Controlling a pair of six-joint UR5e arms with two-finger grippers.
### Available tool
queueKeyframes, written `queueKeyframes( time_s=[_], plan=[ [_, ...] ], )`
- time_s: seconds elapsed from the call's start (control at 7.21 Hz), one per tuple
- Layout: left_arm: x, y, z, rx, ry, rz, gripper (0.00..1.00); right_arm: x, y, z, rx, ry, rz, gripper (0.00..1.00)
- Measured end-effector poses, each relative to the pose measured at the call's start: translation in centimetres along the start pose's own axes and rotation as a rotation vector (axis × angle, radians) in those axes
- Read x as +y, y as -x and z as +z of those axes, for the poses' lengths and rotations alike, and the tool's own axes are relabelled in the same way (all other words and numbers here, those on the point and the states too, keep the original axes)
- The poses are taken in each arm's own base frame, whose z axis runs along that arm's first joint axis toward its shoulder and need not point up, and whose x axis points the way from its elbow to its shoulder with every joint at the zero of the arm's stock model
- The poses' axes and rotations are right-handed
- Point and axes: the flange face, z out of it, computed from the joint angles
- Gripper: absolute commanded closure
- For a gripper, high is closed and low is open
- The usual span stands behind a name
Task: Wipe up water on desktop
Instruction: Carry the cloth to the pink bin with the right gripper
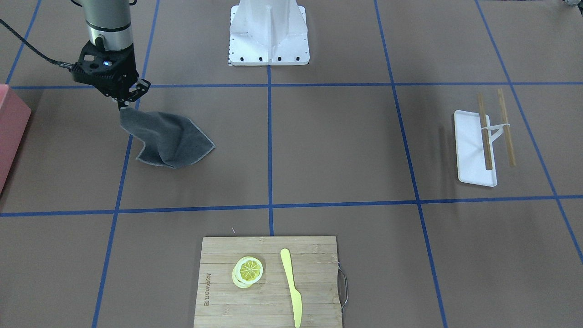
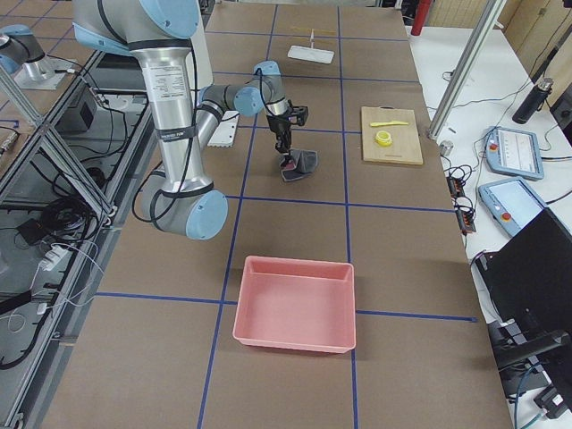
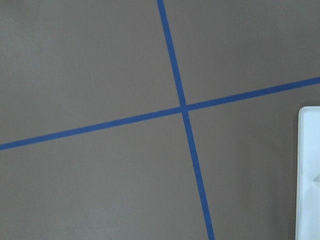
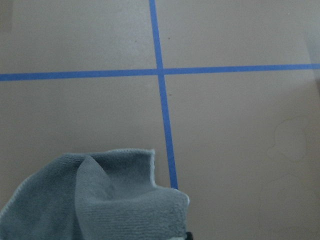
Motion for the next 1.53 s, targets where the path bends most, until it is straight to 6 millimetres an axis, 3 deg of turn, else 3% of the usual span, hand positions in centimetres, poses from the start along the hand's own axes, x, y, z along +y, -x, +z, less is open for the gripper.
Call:
queueKeyframes(
  time_s=[0.14, 0.42, 0.69, 0.83, 1.11, 1.25, 1.39, 1.53],
  plan=[
    [1.6, -0.1, 0.1, 0.036, -0.007, -0.015, 0.02, -2.3, -2.3, -0.9, -0.012, 0.010, -0.017, 1.00],
    [3.1, 0.1, 0.1, 0.069, -0.015, -0.033, 0.02, -6.3, -8.9, -2.7, -0.031, 0.033, -0.066, 1.00],
    [3.3, 0.2, 0.1, 0.074, -0.015, -0.036, 0.02, -9.4, -17.5, -4.8, -0.053, 0.048, -0.122, 1.00],
    [3.3, 0.2, 0.2, 0.074, -0.014, -0.037, 0.02, -10.4, -23.0, -5.8, -0.058, 0.050, -0.151, 1.00],
    [3.7, 0.3, 0.4, 0.075, -0.011, -0.039, 0.02, -10.7, -33.9, -9.5, -0.062, 0.047, -0.167, 1.00],
    [3.9, 0.4, 0.6, 0.076, -0.008, -0.041, 0.02, -10.4, -37.6, -12.5, -0.068, 0.046, -0.161, 1.00],
    [4.2, 0.5, 0.7, 0.077, -0.005, -0.042, 0.02, -10.1, -39.7, -15.1, -0.070, 0.044, -0.156, 1.00],
    [4.4, 0.5, 0.8, 0.077, -0.003, -0.044, 0.02, -9.0, -41.7, -15.9, -0.067, 0.063, -0.174, 1.00]
  ],
)
